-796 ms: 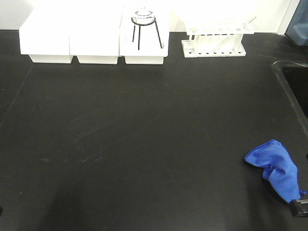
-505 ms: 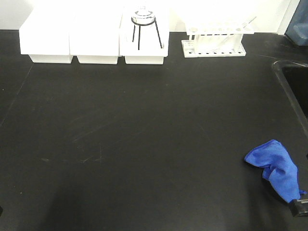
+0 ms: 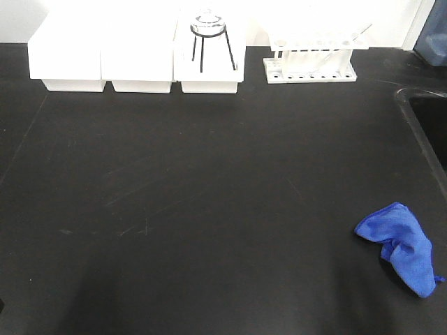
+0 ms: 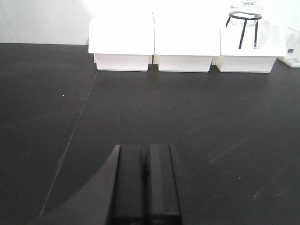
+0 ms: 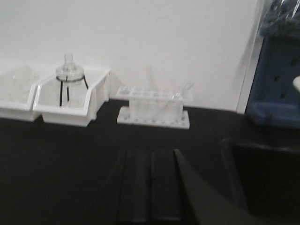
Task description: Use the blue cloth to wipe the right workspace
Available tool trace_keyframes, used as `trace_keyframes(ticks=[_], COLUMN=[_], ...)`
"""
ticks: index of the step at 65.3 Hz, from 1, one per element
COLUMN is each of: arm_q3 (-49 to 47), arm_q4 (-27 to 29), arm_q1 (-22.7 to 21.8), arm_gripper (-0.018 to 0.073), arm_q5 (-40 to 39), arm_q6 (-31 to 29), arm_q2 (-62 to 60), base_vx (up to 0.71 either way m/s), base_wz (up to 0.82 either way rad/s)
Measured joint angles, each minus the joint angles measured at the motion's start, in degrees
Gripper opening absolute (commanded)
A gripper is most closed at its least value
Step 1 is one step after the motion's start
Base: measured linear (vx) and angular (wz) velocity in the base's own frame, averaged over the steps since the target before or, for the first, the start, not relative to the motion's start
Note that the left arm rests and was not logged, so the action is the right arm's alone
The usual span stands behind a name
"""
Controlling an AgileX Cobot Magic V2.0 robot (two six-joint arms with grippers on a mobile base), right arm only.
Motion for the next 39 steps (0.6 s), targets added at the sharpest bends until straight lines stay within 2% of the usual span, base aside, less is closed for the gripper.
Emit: trace_keyframes(ticks=[11, 20, 26, 39], arm_q3=[-7.3, -9.3, -9.4, -9.4], arm_q4=[0.0, -0.1, -0.2, -2.1], arm_q1=[0.0, 0.0, 0.0, 0.0], arm_gripper=[0.0009, 0.0089, 0.0188, 0.0517], arm_q5=[10.6, 17.1, 19.9, 21.7], arm_q6=[0.1, 0.1, 0.0, 2.7], arm_q2=[10.1, 15.3, 17.8, 21.5], base_vx=[0.0, 0.0, 0.0, 0.0], base_wz=[0.0, 0.0, 0.0, 0.0])
